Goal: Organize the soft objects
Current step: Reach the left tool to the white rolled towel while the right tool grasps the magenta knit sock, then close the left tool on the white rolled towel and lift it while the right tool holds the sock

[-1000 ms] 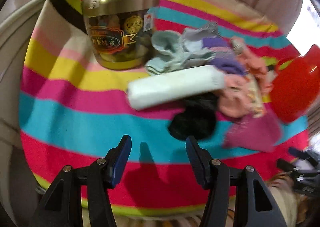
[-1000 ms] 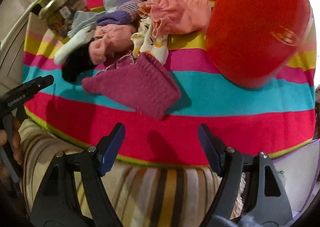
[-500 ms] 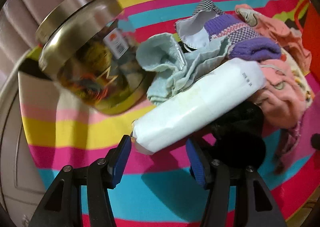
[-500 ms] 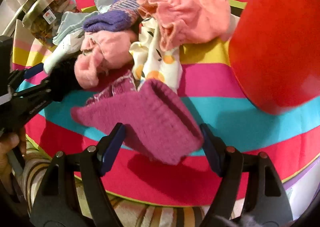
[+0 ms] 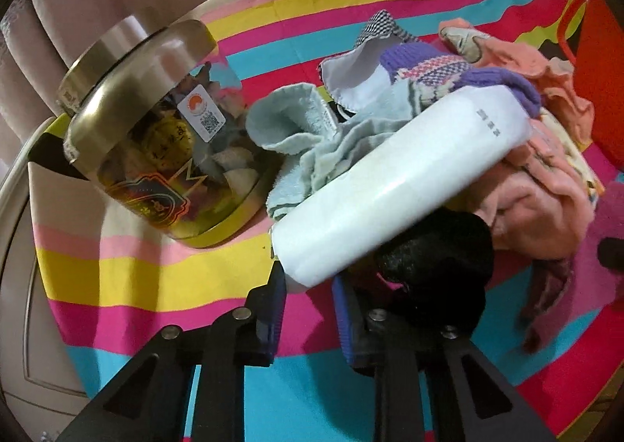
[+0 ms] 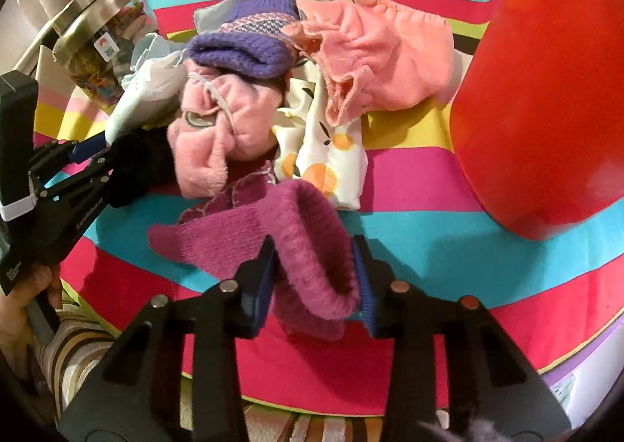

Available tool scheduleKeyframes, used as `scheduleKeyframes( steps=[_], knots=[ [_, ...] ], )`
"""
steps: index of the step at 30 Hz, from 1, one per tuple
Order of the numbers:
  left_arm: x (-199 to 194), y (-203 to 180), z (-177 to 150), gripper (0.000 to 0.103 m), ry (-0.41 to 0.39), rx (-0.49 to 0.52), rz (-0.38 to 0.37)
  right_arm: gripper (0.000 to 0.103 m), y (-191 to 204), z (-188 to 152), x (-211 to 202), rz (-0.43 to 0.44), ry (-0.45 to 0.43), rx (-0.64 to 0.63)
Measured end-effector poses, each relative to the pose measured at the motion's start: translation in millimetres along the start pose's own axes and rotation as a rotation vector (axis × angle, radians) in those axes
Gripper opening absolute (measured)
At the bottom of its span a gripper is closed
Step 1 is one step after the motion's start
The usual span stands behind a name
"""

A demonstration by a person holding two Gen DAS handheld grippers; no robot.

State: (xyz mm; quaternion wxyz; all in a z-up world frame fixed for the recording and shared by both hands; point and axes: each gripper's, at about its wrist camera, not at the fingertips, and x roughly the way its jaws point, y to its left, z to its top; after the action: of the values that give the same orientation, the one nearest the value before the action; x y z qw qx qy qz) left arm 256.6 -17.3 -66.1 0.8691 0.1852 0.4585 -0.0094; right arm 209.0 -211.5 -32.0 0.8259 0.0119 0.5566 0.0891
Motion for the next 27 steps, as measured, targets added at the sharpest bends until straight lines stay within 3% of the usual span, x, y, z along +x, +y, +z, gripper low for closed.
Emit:
scheduleKeyframes(
  steps=[11,25,27],
  knots=[
    [-40,24,-17,0.017,-0.024,-0.097,-0.060,0.029,5,-17,-33,0.025,-0.064,-0.011],
    [-91,41,-41,0.009,-0.087,-0.240,-0.137,0.027,-4,-37,-65,0.060,-0.131,-0.011],
    [-98,42,-45,0.001,-0.096,-0.261,-0.155,0.027,-6,-40,-69,0.062,-0.139,-0.009]
  ],
)
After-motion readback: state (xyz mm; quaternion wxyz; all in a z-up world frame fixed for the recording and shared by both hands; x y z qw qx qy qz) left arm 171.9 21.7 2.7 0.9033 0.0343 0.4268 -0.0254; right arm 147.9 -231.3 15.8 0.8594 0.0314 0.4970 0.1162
